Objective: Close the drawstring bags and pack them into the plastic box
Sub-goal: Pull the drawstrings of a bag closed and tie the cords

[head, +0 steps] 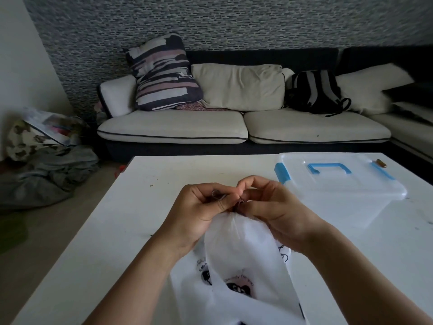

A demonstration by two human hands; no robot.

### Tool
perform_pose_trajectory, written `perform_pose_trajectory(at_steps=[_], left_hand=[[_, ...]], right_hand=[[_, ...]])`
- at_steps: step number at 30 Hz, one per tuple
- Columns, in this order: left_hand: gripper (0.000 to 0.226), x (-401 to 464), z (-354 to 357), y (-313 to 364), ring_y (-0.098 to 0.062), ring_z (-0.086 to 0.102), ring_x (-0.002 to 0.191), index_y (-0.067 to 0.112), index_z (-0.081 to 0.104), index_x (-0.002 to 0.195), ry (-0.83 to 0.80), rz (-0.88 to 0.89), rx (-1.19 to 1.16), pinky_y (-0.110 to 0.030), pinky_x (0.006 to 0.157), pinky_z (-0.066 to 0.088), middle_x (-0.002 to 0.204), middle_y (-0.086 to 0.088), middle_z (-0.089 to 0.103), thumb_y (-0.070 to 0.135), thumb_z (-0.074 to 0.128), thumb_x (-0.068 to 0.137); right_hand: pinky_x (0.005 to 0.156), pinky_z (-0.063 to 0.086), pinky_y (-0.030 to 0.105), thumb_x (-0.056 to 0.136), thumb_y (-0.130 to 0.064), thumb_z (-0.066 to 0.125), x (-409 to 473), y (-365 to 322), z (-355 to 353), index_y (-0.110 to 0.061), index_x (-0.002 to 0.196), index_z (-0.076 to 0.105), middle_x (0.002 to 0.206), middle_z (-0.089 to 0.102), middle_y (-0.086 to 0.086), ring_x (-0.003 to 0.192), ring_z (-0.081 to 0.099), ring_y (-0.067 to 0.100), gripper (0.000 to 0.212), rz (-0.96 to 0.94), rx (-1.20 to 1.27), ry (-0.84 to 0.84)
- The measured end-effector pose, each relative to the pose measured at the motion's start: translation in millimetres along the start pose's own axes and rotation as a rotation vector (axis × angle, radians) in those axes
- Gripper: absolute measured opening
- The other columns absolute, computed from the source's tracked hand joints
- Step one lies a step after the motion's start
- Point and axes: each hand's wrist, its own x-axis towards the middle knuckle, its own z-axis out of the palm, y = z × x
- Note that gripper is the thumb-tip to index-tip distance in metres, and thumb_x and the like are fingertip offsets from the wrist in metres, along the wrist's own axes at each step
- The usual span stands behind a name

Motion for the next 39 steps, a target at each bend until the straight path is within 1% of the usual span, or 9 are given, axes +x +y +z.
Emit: perform_pose_trajectory(at_steps=[4, 10, 17, 22, 26, 30, 32, 36, 39], left_hand=[[0.020, 1.6, 0.0, -2.9, -0.020, 0.073, 0.086, 0.015, 0.082, 0.081, 0.017, 0.004, 0.029, -0.025, 0.080, 0.056, 0.087, -0.010, 0.078, 0.025, 0.078, 0.064], [0.019, 4.7, -3.1, -5.5, -0.025, 0.073, 0.085, 0.006, 0.079, 0.089, 0.057, 0.078, 0.103, -0.027, 0.083, 0.057, 0.088, -0.017, 0.076, 0.014, 0.077, 0.072], [0.025, 4.7, -3.9, -7.7, -0.030, 0.072, 0.105, -0.003, 0.075, 0.094, 0.007, 0.094, 0.068, -0.027, 0.085, 0.057, 0.102, -0.019, 0.075, 0.012, 0.074, 0.074], [0.021, 5.4, -6.4, -10.4, -0.022, 0.073, 0.090, 0.005, 0.079, 0.090, 0.018, 0.103, 0.151, -0.025, 0.082, 0.056, 0.090, -0.014, 0.077, 0.016, 0.076, 0.072], [0.018, 8.2, -9.6, -13.5, -0.012, 0.066, 0.074, 0.010, 0.080, 0.089, 0.035, 0.222, 0.324, -0.024, 0.076, 0.055, 0.074, 0.003, 0.071, 0.017, 0.077, 0.073], [0.022, 8.4, -9.8, -12.4, -0.022, 0.073, 0.089, 0.004, 0.079, 0.093, 0.029, 0.193, 0.280, -0.028, 0.085, 0.056, 0.089, -0.007, 0.077, 0.016, 0.075, 0.075], [0.022, 7.8, -9.9, -12.4, -0.021, 0.073, 0.091, 0.002, 0.078, 0.092, 0.021, 0.175, 0.257, -0.024, 0.085, 0.055, 0.091, -0.009, 0.077, 0.015, 0.075, 0.075], [0.018, 8.2, -12.0, -15.4, -0.032, 0.069, 0.089, 0.008, 0.080, 0.089, 0.047, 0.207, 0.307, -0.025, 0.082, 0.056, 0.088, -0.011, 0.075, 0.016, 0.077, 0.073], [0.017, 9.1, -11.8, -12.8, -0.024, 0.071, 0.085, 0.007, 0.079, 0.088, 0.063, 0.204, 0.224, -0.025, 0.079, 0.057, 0.087, -0.011, 0.075, 0.013, 0.077, 0.072]], right_hand=[[0.073, 0.054, 0.039, 0.086, 0.016, 0.060, 0.9, 0.0, 0.4, 0.001, 0.102, 0.062, 0.093, 0.064, 0.025, 0.081, 0.061, 0.035, 0.023, -0.068, -0.230, 0.124], [0.080, 0.050, 0.038, 0.080, -0.009, 0.063, -4.2, -10.0, -6.9, -0.005, 0.110, 0.063, 0.099, 0.062, 0.022, 0.092, 0.060, 0.033, 0.030, 0.112, 0.117, -0.062], [0.069, 0.059, 0.029, 0.075, 0.009, 0.071, -0.5, -1.7, -3.7, -0.001, 0.100, 0.067, 0.091, 0.068, 0.023, 0.076, 0.068, 0.027, 0.027, 0.077, 0.115, 0.003], [0.070, 0.054, 0.034, 0.077, 0.004, 0.073, 3.2, 5.0, -0.3, -0.004, 0.098, 0.067, 0.088, 0.071, 0.023, 0.078, 0.064, 0.030, 0.023, 0.004, -0.163, 0.118], [0.060, 0.050, 0.025, 0.086, 0.003, 0.070, 4.7, 8.6, 7.0, -0.013, 0.099, 0.068, 0.075, 0.067, 0.001, 0.066, 0.066, 0.016, 0.021, -0.109, -0.425, 0.274], [0.066, 0.057, 0.039, 0.091, -0.004, 0.065, 6.0, 10.8, 10.8, -0.022, 0.108, 0.065, 0.084, 0.071, -0.003, 0.076, 0.072, 0.027, 0.025, -0.110, -0.487, 0.268], [0.076, 0.058, 0.044, 0.094, -0.003, 0.060, 4.6, 10.6, 11.4, -0.020, 0.114, 0.063, 0.095, 0.076, 0.005, 0.087, 0.073, 0.031, 0.026, -0.064, -0.437, 0.193], [0.071, 0.058, 0.034, 0.087, 0.001, 0.070, 1.7, 8.0, 6.9, -0.013, 0.111, 0.065, 0.089, 0.077, 0.015, 0.081, 0.074, 0.028, 0.028, -0.073, -0.258, 0.255], [0.070, 0.057, 0.030, 0.078, 0.003, 0.075, 2.8, 6.8, 4.0, -0.006, 0.108, 0.066, 0.090, 0.075, 0.020, 0.081, 0.072, 0.029, 0.032, -0.070, -0.074, 0.265]])
